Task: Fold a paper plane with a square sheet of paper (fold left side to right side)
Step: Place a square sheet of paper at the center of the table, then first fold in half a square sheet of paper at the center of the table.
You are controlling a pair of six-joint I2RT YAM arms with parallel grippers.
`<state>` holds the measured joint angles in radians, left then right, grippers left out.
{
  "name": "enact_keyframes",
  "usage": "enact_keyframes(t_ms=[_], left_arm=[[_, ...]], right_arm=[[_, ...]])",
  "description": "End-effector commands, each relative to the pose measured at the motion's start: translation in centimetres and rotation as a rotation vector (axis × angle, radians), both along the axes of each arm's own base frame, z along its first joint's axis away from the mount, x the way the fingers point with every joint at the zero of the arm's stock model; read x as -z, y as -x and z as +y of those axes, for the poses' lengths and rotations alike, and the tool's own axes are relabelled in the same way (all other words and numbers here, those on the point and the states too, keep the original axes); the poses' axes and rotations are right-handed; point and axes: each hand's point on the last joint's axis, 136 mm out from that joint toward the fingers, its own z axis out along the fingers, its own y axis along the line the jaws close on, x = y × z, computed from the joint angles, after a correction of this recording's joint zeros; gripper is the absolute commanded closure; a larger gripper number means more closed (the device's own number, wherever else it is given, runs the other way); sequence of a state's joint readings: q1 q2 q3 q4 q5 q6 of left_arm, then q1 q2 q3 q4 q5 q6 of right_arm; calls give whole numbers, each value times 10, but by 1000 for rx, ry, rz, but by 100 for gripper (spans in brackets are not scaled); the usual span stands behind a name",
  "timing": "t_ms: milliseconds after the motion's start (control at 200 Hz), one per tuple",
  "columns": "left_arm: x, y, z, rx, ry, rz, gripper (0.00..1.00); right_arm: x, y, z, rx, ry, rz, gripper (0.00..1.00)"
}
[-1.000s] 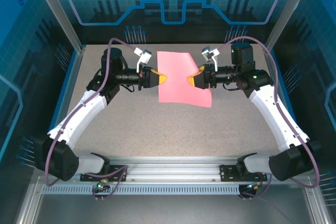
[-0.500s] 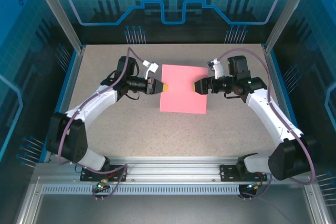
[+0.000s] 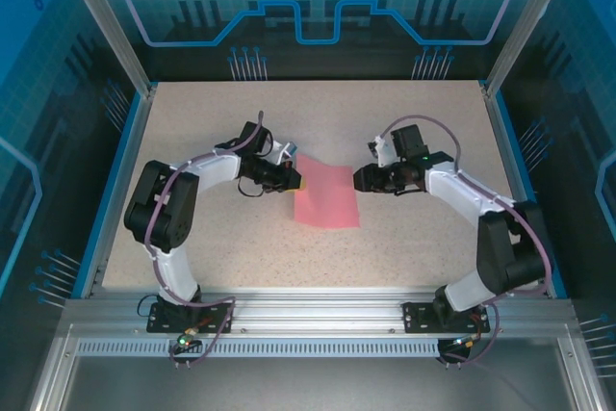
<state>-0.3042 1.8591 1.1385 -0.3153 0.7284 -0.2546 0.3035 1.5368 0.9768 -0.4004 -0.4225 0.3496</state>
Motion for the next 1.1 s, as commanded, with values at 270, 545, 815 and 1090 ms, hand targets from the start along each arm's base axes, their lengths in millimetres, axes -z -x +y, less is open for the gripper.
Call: enact_keyframes(t_ms=[270, 545, 815, 1090], left_arm=[[-1, 2, 9, 29, -114, 13, 97], [-16, 1, 0, 35, -46, 19, 84], [-35, 1, -25, 43, 84, 39, 58], [-33, -4, -52, 73, 127, 52, 46]], right_arm=[[66, -14, 37, 19, 64, 134, 88], [98, -5, 32, 14, 179, 211, 88], [110, 5, 26, 17, 210, 235, 88], [80, -9, 34, 29, 97, 139, 81]])
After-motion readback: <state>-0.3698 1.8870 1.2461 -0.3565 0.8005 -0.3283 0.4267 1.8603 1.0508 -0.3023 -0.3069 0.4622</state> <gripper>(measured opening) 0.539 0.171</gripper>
